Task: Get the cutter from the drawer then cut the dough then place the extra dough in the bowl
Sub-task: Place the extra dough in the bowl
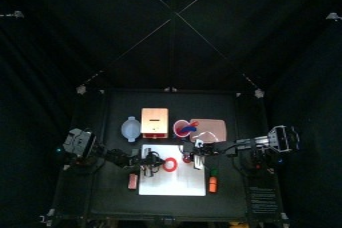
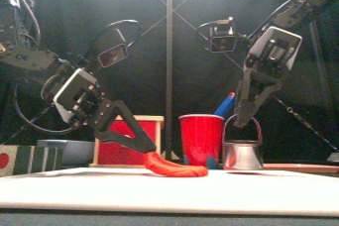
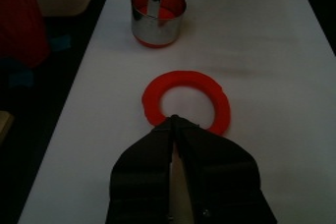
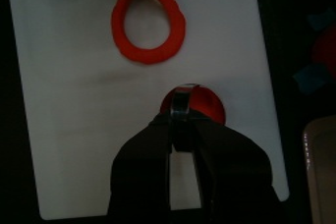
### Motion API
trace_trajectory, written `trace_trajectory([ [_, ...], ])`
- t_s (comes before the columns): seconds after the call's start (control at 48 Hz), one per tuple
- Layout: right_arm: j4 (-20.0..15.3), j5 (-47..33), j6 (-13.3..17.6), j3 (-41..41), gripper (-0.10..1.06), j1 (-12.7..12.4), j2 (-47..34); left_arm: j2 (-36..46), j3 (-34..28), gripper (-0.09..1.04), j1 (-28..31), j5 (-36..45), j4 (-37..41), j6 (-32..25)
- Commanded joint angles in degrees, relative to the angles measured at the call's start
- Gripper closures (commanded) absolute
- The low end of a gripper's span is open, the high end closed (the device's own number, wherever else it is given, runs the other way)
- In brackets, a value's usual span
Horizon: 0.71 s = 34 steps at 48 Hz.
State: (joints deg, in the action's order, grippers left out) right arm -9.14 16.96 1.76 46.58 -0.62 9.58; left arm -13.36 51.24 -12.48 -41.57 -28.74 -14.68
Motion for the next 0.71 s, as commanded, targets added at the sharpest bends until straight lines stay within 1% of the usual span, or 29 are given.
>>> trace_trajectory([
  [0.021,-1.05,-0.62,0.0,-0.18,0.18,-0.09,1.67,2.02,-0.53,0.41,0.53,-0.18,0.09,0.0],
  [0.104,-1.85,-0.62,0.0,-0.35,0.14,-0.18,1.67,2.72,-0.53,0.39,0.53,-0.18,0.0,0.0],
  [0.354,-1.93,-0.88,-0.09,-0.7,0.14,-0.35,2.64,4.39,-0.44,0.37,0.62,-0.18,0.26,0.0],
  [0.521,-2.2,-1.67,-0.09,-0.7,0.14,-0.26,3.25,5.45,-0.62,0.37,0.62,-0.18,2.37,0.0],
  [0.604,-1.93,-2.29,-0.09,-0.97,0.14,-0.35,3.52,4.48,-0.7,0.37,1.14,-0.18,2.72,-0.18],
  [0.708,-1.85,-3.52,-0.18,-1.41,0.13,-0.35,3.96,2.46,-1.05,0.36,3.25,0.44,4.13,-1.32],
])
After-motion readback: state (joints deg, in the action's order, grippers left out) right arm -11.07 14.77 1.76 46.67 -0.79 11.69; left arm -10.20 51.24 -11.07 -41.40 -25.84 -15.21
